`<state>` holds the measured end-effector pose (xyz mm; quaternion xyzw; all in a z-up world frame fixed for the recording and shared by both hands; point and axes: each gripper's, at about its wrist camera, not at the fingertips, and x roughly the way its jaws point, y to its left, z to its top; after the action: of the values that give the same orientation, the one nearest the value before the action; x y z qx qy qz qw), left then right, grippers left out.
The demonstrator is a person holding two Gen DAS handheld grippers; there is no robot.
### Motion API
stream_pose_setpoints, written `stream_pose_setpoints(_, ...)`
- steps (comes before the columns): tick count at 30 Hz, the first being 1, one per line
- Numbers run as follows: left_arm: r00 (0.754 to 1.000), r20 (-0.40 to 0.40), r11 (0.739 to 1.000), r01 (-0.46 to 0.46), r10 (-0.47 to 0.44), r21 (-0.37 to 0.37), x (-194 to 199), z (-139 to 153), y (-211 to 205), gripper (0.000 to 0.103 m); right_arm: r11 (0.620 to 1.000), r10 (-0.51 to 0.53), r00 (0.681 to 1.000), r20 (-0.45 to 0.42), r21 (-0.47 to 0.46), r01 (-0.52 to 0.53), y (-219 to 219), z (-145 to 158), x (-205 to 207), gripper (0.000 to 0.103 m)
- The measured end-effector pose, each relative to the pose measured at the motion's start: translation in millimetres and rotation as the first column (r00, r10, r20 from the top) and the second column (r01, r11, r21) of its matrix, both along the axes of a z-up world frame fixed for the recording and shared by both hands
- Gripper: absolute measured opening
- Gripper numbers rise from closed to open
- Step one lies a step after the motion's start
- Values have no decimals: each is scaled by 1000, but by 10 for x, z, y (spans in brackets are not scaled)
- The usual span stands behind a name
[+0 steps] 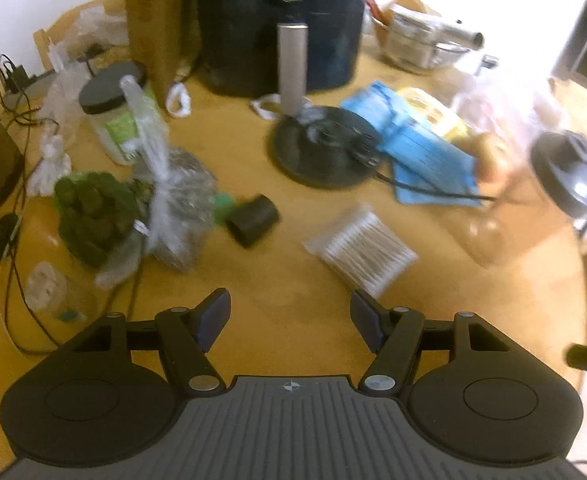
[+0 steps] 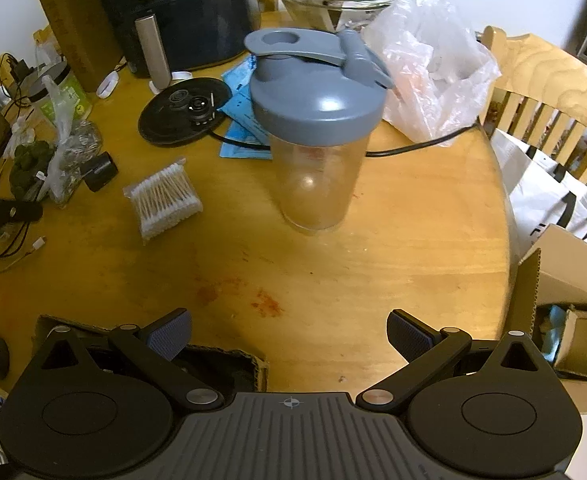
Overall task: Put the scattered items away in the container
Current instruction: 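Reach the left gripper to the black cylinder and close on it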
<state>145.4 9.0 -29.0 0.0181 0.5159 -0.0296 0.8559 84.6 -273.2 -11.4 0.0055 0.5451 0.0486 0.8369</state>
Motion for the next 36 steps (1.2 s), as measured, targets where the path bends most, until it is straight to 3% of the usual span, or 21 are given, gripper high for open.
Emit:
stream_pose_setpoints(7,988,114,995,99,-102,32,305,-182,117,66,1000,8,1000,-3,-6,-8,127,-10,63,103)
stream_pose_setpoints(12,973,118,980,194,-198,51,584,-381,120,65,1000,-4,1000,-7,-10,4,192,-7,87,103)
stream_pose_setpoints(17,959,74,960,267,-273,80,819,-627,99,62,999,-32,999,-19,-14,32,221,-29,97,103)
stream_pose_setpoints(20,955,22,952,294,-297,88,967,-800,99,49,998,-53,998,-26,-16,52,227,-41,95,103)
stream_pose_setpoints(24,947,-22,940,322,-321,114,1086,-974,114,45,997,-80,996,-33,-21,80,233,-55,92,103)
stream_pose_setpoints(36,931,-68,922,365,-359,127,1170,-1089,80,42,979,-168,986,12,-113,168,171,102,108,103)
